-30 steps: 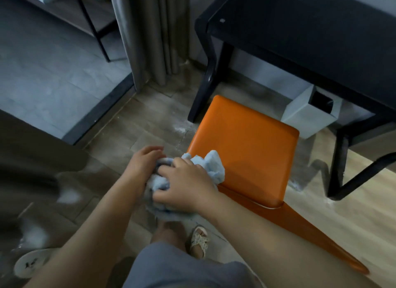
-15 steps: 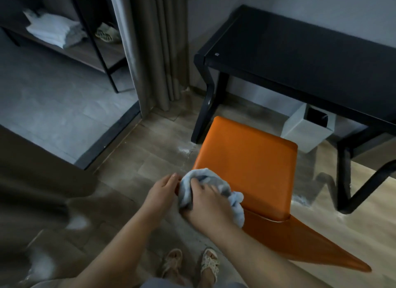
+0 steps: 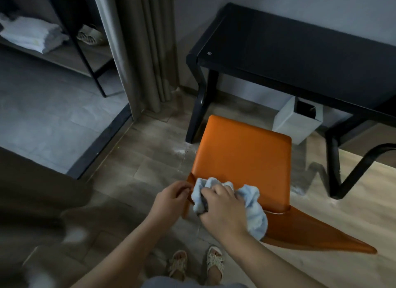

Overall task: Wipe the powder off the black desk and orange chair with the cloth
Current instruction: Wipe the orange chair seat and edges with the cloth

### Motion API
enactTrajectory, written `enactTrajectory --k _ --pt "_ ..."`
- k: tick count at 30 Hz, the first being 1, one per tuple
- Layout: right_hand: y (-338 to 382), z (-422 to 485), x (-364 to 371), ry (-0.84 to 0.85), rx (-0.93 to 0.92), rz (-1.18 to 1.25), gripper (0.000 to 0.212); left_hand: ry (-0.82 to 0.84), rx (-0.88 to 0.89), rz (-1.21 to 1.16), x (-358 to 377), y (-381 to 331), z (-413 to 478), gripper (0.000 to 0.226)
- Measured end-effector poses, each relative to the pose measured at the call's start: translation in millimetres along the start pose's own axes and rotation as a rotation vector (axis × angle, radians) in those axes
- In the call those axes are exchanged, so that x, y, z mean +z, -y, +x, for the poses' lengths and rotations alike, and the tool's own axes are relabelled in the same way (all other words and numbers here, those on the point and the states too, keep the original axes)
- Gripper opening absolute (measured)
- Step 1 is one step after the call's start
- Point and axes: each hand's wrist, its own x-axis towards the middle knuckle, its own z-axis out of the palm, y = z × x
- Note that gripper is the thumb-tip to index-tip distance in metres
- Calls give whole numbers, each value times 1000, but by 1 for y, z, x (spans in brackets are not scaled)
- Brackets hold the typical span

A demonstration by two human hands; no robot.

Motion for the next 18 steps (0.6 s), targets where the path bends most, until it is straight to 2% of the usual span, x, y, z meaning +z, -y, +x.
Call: enactTrajectory --k 3,8,10,14,16,18 --pt "-14 -13 -1 -16 -9 22 28 -8 45 17 0 2 -3 33" --pt "-60 -44 -9 158 68 -100 38 3 96 121 0 0 -5 28" --pt "-37 -30 -5 112 81 -62 36 -11 92 107 2 1 -7 26" --pt "34 12 6 -84 -22 75 26 -57 65 -20 -4 6 -9 35" --pt "29 12 2 -83 -61 57 26 -41 99 51 -6 5 -9 31" --pt "-5 -11 -5 -31 -100 18 29 -6 141 164 -5 2 -8 30"
